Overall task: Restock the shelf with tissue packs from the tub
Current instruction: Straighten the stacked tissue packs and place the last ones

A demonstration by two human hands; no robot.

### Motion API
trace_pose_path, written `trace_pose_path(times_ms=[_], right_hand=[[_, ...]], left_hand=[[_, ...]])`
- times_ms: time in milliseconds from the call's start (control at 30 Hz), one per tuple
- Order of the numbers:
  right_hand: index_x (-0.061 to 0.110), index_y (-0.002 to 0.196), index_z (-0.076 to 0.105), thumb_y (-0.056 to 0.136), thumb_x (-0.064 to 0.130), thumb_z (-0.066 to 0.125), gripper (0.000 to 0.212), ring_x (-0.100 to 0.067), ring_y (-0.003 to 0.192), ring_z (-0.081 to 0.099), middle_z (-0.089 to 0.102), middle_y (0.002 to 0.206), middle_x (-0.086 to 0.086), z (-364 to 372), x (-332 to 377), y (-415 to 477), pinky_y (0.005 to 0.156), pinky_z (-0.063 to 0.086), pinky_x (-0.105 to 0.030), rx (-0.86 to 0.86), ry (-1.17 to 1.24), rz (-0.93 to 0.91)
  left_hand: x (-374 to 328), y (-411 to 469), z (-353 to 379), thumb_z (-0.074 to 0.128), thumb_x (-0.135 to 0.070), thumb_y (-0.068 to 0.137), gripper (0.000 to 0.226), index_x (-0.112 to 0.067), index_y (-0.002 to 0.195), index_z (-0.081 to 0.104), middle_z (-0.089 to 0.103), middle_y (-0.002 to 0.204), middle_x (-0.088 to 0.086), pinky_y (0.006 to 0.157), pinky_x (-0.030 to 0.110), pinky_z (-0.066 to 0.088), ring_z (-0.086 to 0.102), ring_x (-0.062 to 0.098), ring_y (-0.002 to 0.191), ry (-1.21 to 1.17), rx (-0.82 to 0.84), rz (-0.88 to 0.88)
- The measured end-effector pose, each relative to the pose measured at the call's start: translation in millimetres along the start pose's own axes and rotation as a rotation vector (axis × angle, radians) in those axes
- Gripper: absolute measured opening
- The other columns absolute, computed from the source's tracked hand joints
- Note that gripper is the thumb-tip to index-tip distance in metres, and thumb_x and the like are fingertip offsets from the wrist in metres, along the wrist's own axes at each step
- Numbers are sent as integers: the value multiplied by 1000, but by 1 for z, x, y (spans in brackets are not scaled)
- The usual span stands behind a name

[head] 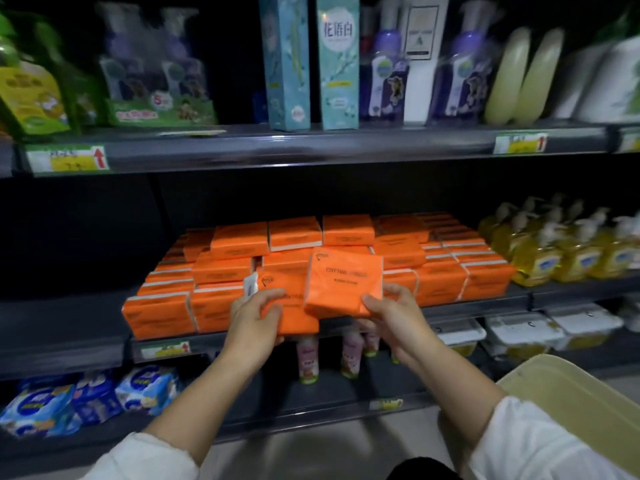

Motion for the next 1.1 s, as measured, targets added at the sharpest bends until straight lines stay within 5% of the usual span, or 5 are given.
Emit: trace_pose_path(times_ms=[233, 367, 833, 967, 1100], right_hand=[[14, 108, 40, 90, 1, 55, 27, -15, 73, 57, 55, 91, -6, -47, 44, 57, 51, 53, -23, -240, -21, -109], [13, 103, 47, 86, 4, 60, 23, -17, 66, 57, 58, 94, -14, -68, 67, 103, 45, 51, -24, -396, -138, -207], [11, 65, 51, 86, 4, 54, 23, -27, 62, 62, 53, 70, -10, -66, 95, 199, 68, 55, -36, -445, -320, -84], [7, 88, 65, 84, 12, 59, 9, -37, 95, 64, 65, 92, -18, -65, 90, 200, 89, 53, -48, -373, -512, -107], [7, 130, 51, 91, 12, 56, 39, -34, 116, 55, 58, 124, -18, -68, 91, 187, 94, 46, -40, -331, -533, -134]], left_hand=[[-16, 22, 5, 42, 2, 96, 54, -44, 124, 46, 37, 130, -20, 68, 27, 56, 54, 3, 90, -205, 62, 38], [-19, 43, 11, 46, 3, 94, 69, -49, 136, 24, 41, 135, -6, 61, 30, 59, 58, 20, 106, -270, 68, 23], [-4, 87, 50, 51, -1, 92, 39, -19, 121, 34, 59, 114, 3, 61, 31, 60, 61, 20, 102, -437, 49, -64], [-5, 87, 61, 53, -1, 91, 39, -19, 122, 37, 57, 118, 6, 64, 33, 60, 62, 21, 102, -463, 52, -57], [-10, 81, 69, 54, -1, 90, 39, -20, 121, 39, 55, 117, 6, 65, 34, 60, 62, 20, 100, -475, 52, -57]])
Point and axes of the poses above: each hand's wrist, its own y-axis towards the middle knuckle, its own z-axis out of the palm, x = y × z, the point moved 1 cm from there along y, towards the middle knuckle
